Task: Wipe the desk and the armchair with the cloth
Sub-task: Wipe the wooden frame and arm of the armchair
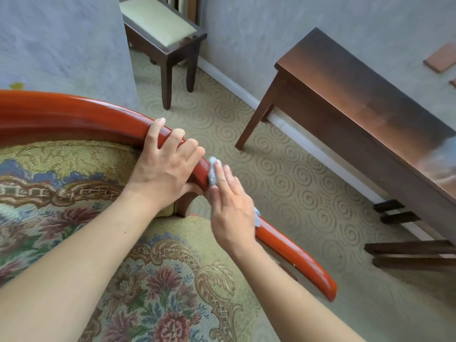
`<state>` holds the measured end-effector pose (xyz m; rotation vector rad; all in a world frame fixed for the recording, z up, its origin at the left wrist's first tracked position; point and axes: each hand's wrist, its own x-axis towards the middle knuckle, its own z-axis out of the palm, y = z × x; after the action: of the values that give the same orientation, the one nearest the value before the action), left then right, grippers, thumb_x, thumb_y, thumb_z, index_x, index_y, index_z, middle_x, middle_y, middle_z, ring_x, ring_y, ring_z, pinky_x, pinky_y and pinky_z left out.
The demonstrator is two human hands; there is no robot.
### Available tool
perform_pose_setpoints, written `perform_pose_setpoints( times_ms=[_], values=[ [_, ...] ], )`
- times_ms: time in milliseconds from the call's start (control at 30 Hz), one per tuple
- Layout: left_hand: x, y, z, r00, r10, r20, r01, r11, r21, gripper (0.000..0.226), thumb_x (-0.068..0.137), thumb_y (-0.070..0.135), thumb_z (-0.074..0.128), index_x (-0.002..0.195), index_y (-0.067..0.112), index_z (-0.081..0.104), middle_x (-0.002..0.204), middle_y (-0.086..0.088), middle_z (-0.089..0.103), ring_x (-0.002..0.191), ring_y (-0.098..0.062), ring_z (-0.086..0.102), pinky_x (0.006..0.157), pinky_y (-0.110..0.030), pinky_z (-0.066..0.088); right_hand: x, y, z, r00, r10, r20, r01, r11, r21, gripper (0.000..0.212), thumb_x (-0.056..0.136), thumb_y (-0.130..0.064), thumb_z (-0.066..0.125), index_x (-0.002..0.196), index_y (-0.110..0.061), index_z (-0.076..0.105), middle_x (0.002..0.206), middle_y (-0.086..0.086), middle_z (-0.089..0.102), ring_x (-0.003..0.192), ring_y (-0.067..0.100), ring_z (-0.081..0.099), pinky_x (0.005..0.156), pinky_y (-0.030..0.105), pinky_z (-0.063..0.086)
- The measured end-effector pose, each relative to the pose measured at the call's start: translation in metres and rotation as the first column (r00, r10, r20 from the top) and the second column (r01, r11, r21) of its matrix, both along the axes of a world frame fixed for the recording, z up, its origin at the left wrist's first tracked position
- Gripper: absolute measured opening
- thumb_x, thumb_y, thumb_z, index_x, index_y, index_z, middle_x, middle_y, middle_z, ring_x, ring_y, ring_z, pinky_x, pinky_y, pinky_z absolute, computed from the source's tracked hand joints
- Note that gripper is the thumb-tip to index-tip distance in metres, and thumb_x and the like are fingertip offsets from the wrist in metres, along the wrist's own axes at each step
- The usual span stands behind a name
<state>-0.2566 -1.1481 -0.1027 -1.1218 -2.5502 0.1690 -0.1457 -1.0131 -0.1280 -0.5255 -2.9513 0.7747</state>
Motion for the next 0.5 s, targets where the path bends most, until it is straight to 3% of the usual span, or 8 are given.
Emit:
perform_pose_setpoints(
  times_ms=[133,233,300,367,400,433,500],
  values=[
    [0.0,0.001,-0.001,1.0,-0.001,0.027,0.0,0.999,0.034,0.072,0.073,0.059,0.076,0.125,0.012,0.059,0.122,-0.005,0.063,0.124,-0.035,0.05,0.116,-0.06,0.008,-0.001,0.013,0.009,0.988,0.151,-0.026,-0.152,0.988,-0.039,0.051,0.107,-0.036,0.033,0.156,-0.037,0.021,0.157,-0.002,0.04,0.137,0.022,0.045,0.108,0.043,0.039],
    [-0.001,0.0,-0.002,0.999,0.006,0.043,-0.007,1.0,0.023,0.08,0.069,0.065,0.078,0.126,0.012,0.058,0.124,-0.006,0.061,0.125,-0.035,0.046,0.117,-0.06,0.006,0.046,0.049,0.006,0.984,0.146,0.098,-0.157,0.981,0.111,0.051,0.106,-0.044,0.024,0.156,-0.04,0.018,0.144,-0.007,0.051,0.112,0.025,0.06,0.095,0.042,0.046],
    [0.0,0.0,-0.001,0.998,0.01,0.057,-0.011,1.0,0.026,0.082,0.068,0.064,0.08,0.126,0.011,0.056,0.125,-0.007,0.06,0.125,-0.035,0.045,0.117,-0.061,0.005,0.087,0.076,0.005,0.975,0.121,0.187,-0.163,0.96,0.229,0.051,0.105,-0.048,0.014,0.156,-0.043,0.015,0.144,-0.014,0.05,0.113,0.015,0.059,0.094,0.035,0.046],
    [0.0,0.001,-0.002,0.998,0.009,0.066,-0.011,1.0,0.028,0.082,0.067,0.064,0.081,0.126,0.011,0.055,0.126,-0.007,0.06,0.126,-0.036,0.044,0.117,-0.061,0.004,0.131,0.102,0.009,0.98,0.023,0.2,-0.067,0.974,0.218,0.046,0.105,-0.048,0.011,0.151,-0.054,0.019,0.141,-0.028,0.05,0.115,-0.007,0.053,0.091,0.027,0.046],
    [-0.001,0.001,-0.002,0.998,0.008,0.064,-0.01,0.999,0.031,0.082,0.067,0.064,0.081,0.126,0.012,0.055,0.126,-0.007,0.06,0.126,-0.036,0.044,0.117,-0.061,0.004,0.153,0.11,0.013,0.983,-0.062,0.171,0.032,0.984,0.175,0.043,0.105,-0.049,0.012,0.144,-0.063,0.024,0.128,-0.038,0.055,0.11,-0.018,0.05,0.086,0.023,0.045],
    [-0.001,0.001,-0.003,0.998,0.007,0.059,-0.009,0.999,0.032,0.083,0.067,0.064,0.081,0.125,0.012,0.055,0.126,-0.007,0.06,0.126,-0.036,0.044,0.117,-0.06,0.004,0.172,0.116,0.017,0.979,-0.153,0.134,0.137,0.983,0.122,0.041,0.105,-0.05,0.014,0.137,-0.069,0.03,0.113,-0.042,0.058,0.104,-0.023,0.049,0.081,0.021,0.043],
    [-0.001,0.0,-0.005,0.999,0.007,0.053,-0.009,0.999,0.032,0.082,0.067,0.064,0.08,0.126,0.012,0.055,0.126,-0.007,0.06,0.126,-0.036,0.044,0.117,-0.06,0.003,0.193,0.116,0.019,0.955,-0.286,0.08,0.286,0.958,0.014,0.039,0.105,-0.049,0.017,0.128,-0.072,0.039,0.099,-0.038,0.061,0.101,-0.019,0.052,0.08,0.022,0.042]
  ],
)
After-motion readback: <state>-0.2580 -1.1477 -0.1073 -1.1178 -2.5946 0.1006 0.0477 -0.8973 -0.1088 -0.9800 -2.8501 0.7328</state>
